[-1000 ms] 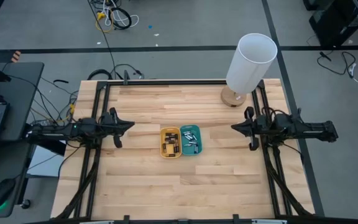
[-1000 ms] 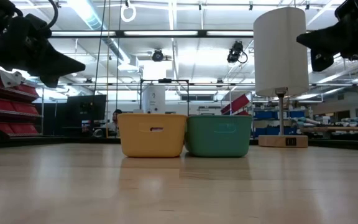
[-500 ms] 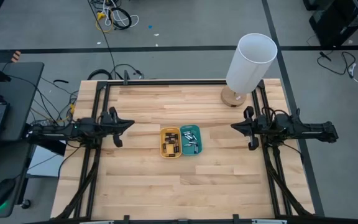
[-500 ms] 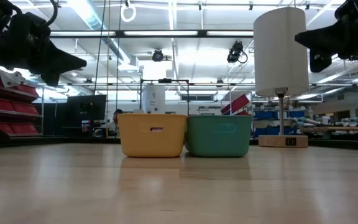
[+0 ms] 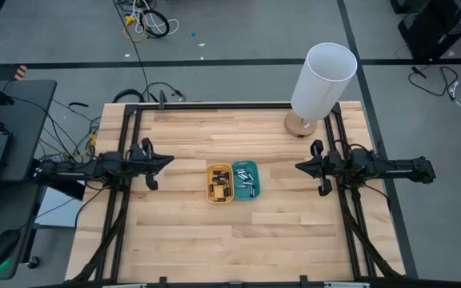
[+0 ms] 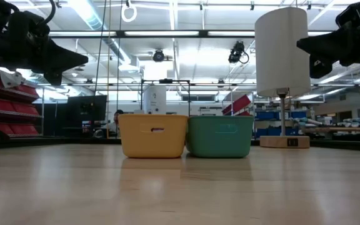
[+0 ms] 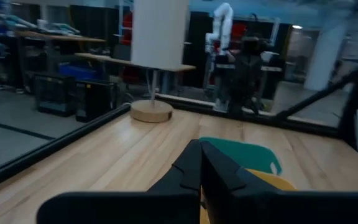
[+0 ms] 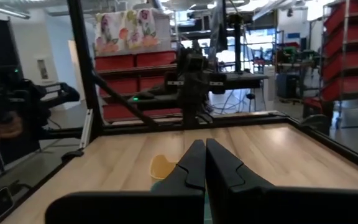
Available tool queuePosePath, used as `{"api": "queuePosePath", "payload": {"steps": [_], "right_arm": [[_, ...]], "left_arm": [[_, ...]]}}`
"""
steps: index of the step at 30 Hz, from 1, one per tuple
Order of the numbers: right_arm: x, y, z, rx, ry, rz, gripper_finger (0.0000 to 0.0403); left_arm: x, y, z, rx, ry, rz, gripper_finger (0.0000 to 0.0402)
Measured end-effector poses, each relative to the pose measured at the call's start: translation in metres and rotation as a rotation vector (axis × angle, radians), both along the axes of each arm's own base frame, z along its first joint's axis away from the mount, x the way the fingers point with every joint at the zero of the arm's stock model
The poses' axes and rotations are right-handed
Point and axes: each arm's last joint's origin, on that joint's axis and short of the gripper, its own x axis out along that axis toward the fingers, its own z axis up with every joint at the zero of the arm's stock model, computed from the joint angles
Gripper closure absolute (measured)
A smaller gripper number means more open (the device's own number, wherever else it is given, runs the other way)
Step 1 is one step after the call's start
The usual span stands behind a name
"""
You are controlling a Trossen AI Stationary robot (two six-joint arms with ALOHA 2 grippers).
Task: Sort batteries
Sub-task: Return to Home Position
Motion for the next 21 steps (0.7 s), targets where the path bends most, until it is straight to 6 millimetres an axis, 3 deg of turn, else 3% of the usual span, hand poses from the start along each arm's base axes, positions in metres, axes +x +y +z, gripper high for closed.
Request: {"api": "queuePosePath", "payload": {"steps": [21], "right_arm": [[0.0003, 0.0022, -0.0079, -0.038, 0.080, 0.062, 0.0403]], "left_arm": [[0.0055, -0.0008, -0.0072, -0.013, 0.086, -0.020, 0.0391]]}}
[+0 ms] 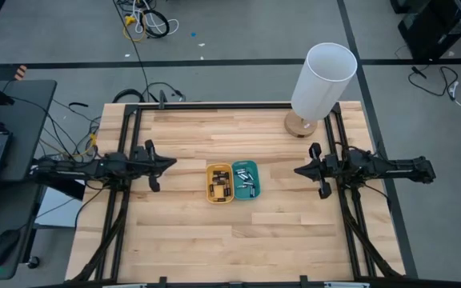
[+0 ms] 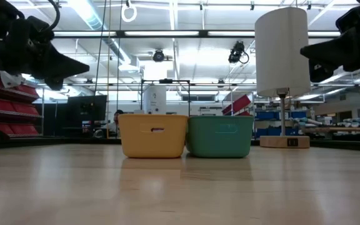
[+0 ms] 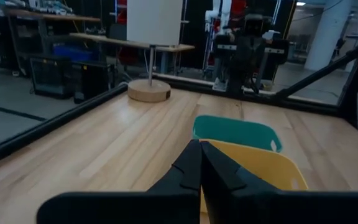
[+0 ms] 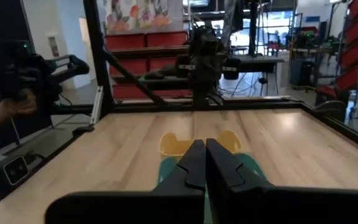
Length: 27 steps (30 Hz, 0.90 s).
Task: Sort batteries
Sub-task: Return to Home Position
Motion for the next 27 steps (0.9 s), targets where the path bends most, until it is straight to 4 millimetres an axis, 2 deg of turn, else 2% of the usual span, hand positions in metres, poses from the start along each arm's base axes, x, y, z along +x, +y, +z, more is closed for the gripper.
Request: {"api": "queuePosePath", "payload": {"steps": [16, 27], "right_arm": [[0.0005, -0.0015, -0.0011, 0.041, 0.014, -0.036, 0.0401], [0.0006, -0.0015, -0.0006, 0.042, 0.010, -0.033, 0.0396]], "left_arm": [[0.0016, 0.0002, -0.0022, -0.056, 0.012, 0.013, 0.0390], [0.0016, 0.0004, 0.0064, -0.059, -0.079, 0.017, 0.0389]]}}
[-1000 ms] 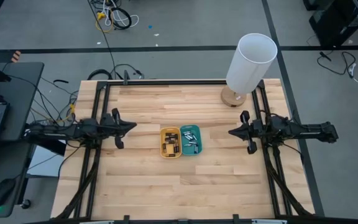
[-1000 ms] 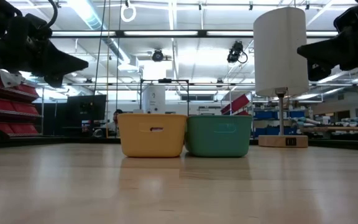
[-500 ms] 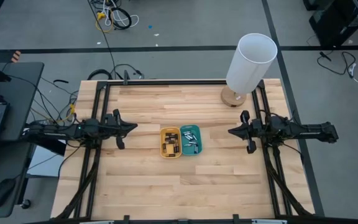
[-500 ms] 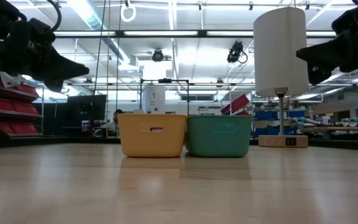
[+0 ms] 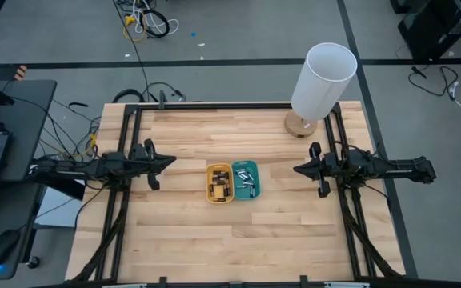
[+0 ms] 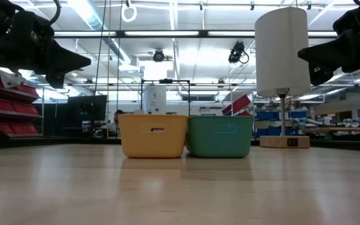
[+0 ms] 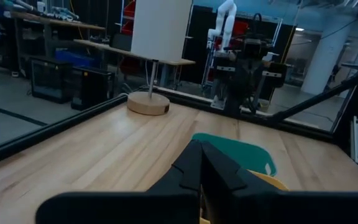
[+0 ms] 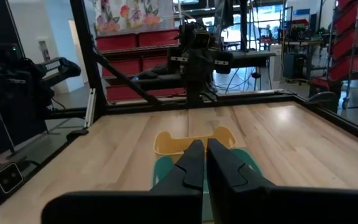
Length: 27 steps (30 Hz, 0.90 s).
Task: Sort batteries
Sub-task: Return to Home Position
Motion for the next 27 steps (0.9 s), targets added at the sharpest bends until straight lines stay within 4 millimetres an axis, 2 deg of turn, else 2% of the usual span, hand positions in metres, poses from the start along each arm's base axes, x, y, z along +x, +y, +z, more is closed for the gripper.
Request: {"api": "queuePosePath", "payload": {"steps": [27], "right_arm": [[0.0000, 0.0000, 0.0000, 0.000, 0.000, 0.001, 0.0401]], "left_arm": [[0.0000, 0.0000, 0.0002, 0.001, -0.002, 0.000, 0.0389]]}}
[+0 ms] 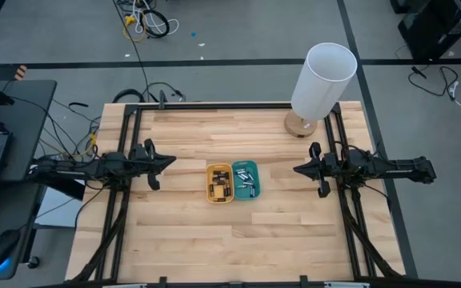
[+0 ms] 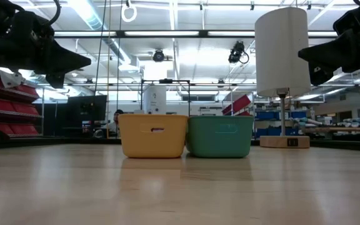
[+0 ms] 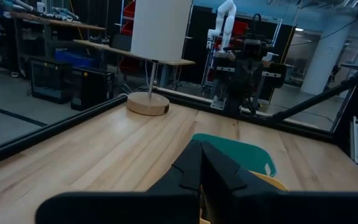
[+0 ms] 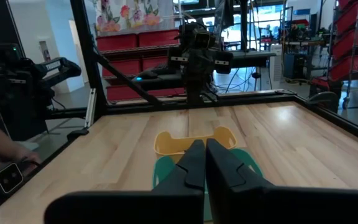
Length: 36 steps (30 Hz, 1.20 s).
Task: Sort batteries
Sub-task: Return to Home Position
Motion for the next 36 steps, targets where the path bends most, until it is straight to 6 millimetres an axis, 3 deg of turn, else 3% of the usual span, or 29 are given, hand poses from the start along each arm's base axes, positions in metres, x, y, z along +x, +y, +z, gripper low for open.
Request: {"api": "queuePosePath", "payload": {"steps": [36], "right_arm": [[0.0000, 0.0000, 0.0000, 0.000, 0.000, 0.000, 0.0399]], "left_arm": [[0.0000, 0.0000, 0.0000, 0.000, 0.000, 0.000, 0.0389]]}}
